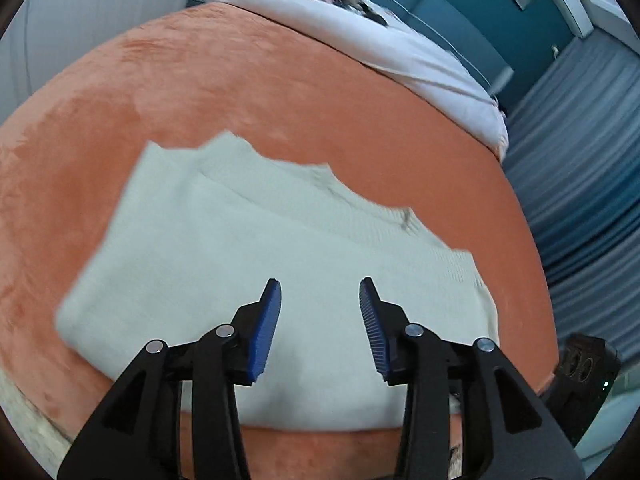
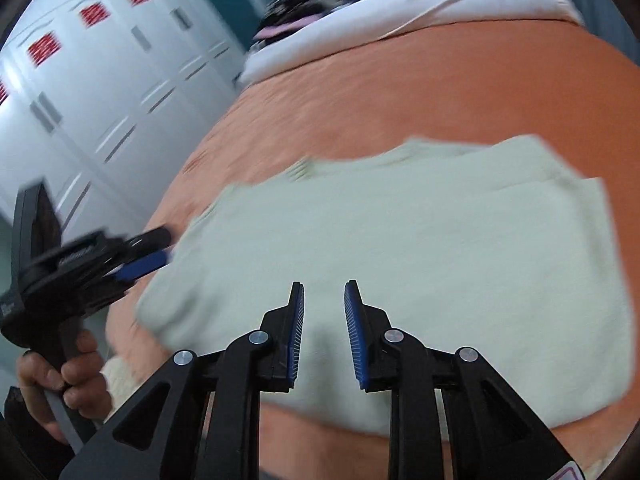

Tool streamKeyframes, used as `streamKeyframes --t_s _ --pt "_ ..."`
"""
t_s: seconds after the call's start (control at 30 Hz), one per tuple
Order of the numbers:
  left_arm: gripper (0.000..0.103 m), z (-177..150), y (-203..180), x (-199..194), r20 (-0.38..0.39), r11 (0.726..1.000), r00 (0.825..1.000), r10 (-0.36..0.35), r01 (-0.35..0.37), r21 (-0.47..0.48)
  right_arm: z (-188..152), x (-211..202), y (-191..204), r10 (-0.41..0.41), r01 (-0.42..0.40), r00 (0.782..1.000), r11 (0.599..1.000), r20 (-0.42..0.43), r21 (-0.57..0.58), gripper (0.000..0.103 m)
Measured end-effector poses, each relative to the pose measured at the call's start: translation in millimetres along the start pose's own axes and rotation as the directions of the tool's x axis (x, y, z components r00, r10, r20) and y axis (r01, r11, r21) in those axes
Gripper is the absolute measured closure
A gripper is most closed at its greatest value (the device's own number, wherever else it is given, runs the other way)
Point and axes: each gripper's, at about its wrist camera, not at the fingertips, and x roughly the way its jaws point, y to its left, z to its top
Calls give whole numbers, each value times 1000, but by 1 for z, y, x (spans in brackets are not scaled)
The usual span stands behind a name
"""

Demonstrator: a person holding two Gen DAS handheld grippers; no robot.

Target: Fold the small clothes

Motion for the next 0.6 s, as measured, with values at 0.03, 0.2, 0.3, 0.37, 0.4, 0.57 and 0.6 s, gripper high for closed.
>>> streamKeyframes --t_s 0.03,0.2,0.3,0.37,0.4,0.57,0.6 --pt "64 -12 -8 7 -25 1000 1000 9 -9 17 -12 14 20 23 -25 999 998 -34 -50 88" --pt "64 -25 41 18 -63 981 981 185 -188 -49 -30 14 0 -75 71 996 995 -55 -66 96" --pt "89 -23 106 0 -57 958 967 250 -256 -130 -38 -26 -89 -263 262 965 953 -9 151 97" --pt "102 -28 143 -6 -77 958 982 170 -183 -219 -54 -61 -152 -342 333 940 899 -18 284 103" --pt "102 -32 152 -9 -70 958 989 131 -145 -249 -64 -77 -175 -330 313 944 889 -6 334 103" --pt "102 -37 117 -7 -35 953 958 285 -287 -97 -72 -87 -162 -362 356 932 904 -21 235 103" --pt "99 -35 111 -11 -35 955 960 279 -281 -95 -67 -85 -152 -382 377 924 901 -18 217 99"
